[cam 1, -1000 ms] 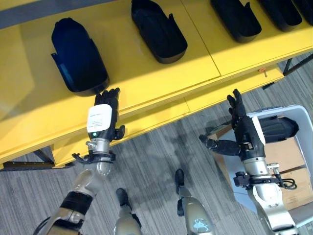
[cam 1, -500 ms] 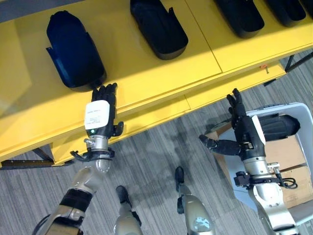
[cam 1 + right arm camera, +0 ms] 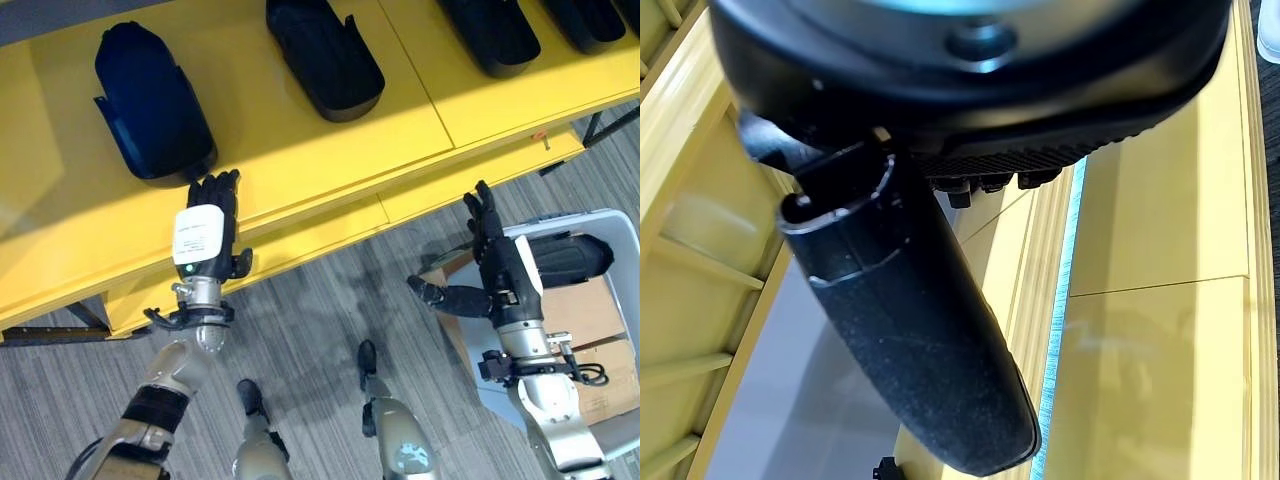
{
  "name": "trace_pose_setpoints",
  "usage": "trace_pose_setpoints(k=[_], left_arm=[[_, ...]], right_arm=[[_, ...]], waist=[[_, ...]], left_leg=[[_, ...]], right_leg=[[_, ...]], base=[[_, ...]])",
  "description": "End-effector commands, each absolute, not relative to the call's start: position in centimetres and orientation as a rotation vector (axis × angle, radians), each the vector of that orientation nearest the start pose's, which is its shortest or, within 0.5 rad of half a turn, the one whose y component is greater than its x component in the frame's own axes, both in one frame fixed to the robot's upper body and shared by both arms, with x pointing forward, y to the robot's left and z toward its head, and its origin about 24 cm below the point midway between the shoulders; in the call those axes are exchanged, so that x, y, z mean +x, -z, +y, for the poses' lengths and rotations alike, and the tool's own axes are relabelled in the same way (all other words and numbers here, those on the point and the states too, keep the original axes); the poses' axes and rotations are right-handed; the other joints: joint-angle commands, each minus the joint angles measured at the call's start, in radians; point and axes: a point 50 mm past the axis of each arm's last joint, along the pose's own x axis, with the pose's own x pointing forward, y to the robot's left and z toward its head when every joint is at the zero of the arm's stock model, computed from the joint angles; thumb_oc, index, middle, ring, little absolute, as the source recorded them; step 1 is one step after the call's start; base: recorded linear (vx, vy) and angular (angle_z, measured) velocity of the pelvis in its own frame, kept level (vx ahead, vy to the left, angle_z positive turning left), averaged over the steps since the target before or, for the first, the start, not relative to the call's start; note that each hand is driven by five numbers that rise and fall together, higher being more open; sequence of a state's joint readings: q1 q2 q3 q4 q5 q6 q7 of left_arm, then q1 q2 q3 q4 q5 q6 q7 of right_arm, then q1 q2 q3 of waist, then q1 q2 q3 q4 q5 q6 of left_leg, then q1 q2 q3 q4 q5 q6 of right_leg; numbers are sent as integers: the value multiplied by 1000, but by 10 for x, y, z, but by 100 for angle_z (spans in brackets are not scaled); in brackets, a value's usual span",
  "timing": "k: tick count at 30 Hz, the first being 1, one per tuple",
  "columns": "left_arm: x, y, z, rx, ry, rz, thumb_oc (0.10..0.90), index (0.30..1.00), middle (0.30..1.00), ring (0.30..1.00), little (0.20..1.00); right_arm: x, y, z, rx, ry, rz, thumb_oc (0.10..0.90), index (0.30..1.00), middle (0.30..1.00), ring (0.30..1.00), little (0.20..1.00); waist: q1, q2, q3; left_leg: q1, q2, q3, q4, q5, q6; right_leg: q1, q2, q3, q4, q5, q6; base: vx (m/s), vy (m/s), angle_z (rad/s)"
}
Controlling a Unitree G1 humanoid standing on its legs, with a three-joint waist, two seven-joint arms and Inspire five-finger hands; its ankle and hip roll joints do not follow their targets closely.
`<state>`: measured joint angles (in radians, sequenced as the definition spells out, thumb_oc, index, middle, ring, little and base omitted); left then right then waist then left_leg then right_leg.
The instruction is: Move parts from the plastic box to the shelf.
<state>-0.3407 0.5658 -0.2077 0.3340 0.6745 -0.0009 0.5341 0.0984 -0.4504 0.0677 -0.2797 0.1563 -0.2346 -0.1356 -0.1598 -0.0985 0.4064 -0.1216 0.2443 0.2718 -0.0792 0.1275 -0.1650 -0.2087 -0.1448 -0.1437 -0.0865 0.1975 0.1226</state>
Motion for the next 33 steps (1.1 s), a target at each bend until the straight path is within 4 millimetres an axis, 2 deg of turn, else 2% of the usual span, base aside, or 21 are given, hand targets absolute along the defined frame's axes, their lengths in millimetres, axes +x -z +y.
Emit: trace_pose_setpoints(k=[1,3,4,7,13,14,15,16,17,18,21,22,24,26,30,31,33], left_arm=[[315,-111,260,1303,-399,-280,900,1000,1000,1000,1000],[313,-106,248,1287,-336,-305,900,1000,1000,1000,1000],[309,-98,242,1255,-289,-300,900,1000,1000,1000,1000],[304,-88,234,1176,-245,-284,900,1000,1000,1000,1000],[272,-67,215,934,-51,-256,900,1000,1000,1000,1000],[272,-67,215,934,-51,-256,900,1000,1000,1000,1000],[261,-64,209,806,11,-242,900,1000,1000,1000,1000],[261,-64,210,806,11,-241,900,1000,1000,1000,1000],[249,-59,210,720,50,-208,900,1000,1000,1000,1000],[239,-50,210,547,65,-149,900,1000,1000,1000,1000],[234,-47,212,453,67,-118,900,1000,1000,1000,1000],[225,-38,212,286,83,-59,900,1000,1000,1000,1000],[215,-37,209,141,128,-33,900,1000,1000,1000,1000],[215,-43,207,50,136,-64,900,1000,1000,1000,1000],[217,-47,203,-64,142,-92,900,1000,1000,1000,1000],[222,-55,200,-172,141,-133,900,1000,1000,1000,1000],[222,-57,195,-255,151,-155,900,1000,1000,1000,1000]], right_arm=[[212,-181,-185,-233,-57,-764,900,1000,1000,1000,1000],[213,-181,-185,-238,-56,-765,900,1000,1000,1000,1000],[214,-182,-185,-236,-54,-770,900,1000,1000,1000,1000],[216,-182,-184,-232,-48,-772,900,1000,1000,1000,1000],[217,-182,-186,-257,-37,-773,900,1000,1000,1000,1000],[217,-182,-186,-257,-37,-773,900,1000,1000,1000,1000],[216,-183,-186,-257,-36,-775,900,1000,1000,1000,1000],[216,-182,-186,-257,-36,-774,900,1000,1000,1000,1000],[214,-184,-187,-256,-38,-784,900,1000,1000,1000,1000],[213,-183,-188,-254,-37,-782,900,1000,1000,1000,1000],[212,-181,-189,-253,-37,-772,900,1000,1000,1000,1000],[211,-178,-190,-260,-37,-756,900,1000,1000,1000,1000],[210,-174,-193,-288,-34,-729,900,1000,1000,1000,1000],[210,-171,-195,-301,-30,-712,900,1000,1000,1000,1000],[209,-169,-198,-310,-21,-701,900,1000,1000,1000,1000],[208,-169,-200,-313,-10,-704,900,1000,1000,1000,1000],[203,-167,-202,-330,-13,-696,900,1000,1000,1000,1000]], waist=[[-1,-57,-16],[2,-57,-19],[6,-55,-23],[9,-50,-28],[27,-25,-56],[27,-25,-57],[33,-14,-66],[32,-14,-68],[33,-3,-83],[36,8,-94],[34,11,-104],[36,23,-116],[34,40,-139],[32,55,-157],[28,68,-165],[25,76,-166],[21,87,-176]], left_leg=[[42,21,12,8,-23,12],[44,20,12,8,-23,12],[47,20,12,8,-25,13],[50,20,11,9,-26,14],[64,20,6,4,-25,15],[64,20,6,4,-25,15],[70,23,4,1,-24,12],[68,23,4,0,-23,12],[73,27,1,-4,-21,9],[83,32,-1,-7,-21,6],[81,34,-3,-8,-15,6],[92,37,-8,-8,-15,5],[110,44,-18,-8,-15,6],[129,50,-24,-8,-13,7],[144,58,-24,-6,-5,5],[147,71,-25,9,15,-4],[142,83,-41,30,36,-14]], right_leg=[[35,-56,-22,43,-59,53],[37,-55,-21,42,-58,53],[39,-56,-21,43,-59,52],[43,-56,-22,46,-62,51],[60,-54,-25,45,-67,48],[60,-54,-25,45,-66,48],[68,-52,-31,43,-68,49],[67,-52,-31,43,-67,48],[74,-50,-35,40,-68,49],[87,-47,-39,40,-74,50],[88,-46,-42,39,-72,49],[102,-44,-50,46,-81,48],[123,-40,-59,72,-109,43],[141,-32,-65,103,-141,35],[156,-25,-70,130,-172,25],[165,-13,-72,154,-198,14],[182,4,-79,162,-218,-9]], base=[[0,0,0],[0,0,0],[0,0,0],[0,0,0],[-1,-1,-1],[9,-18,4],[-1,-12,8],[8,-25,3],[0,0,0],[17,-32,-2],[4,-30,4],[40,-45,2],[59,-67,3],[42,-68,7],[23,-65,15],[-6,-142,8],[4,-189,12]])
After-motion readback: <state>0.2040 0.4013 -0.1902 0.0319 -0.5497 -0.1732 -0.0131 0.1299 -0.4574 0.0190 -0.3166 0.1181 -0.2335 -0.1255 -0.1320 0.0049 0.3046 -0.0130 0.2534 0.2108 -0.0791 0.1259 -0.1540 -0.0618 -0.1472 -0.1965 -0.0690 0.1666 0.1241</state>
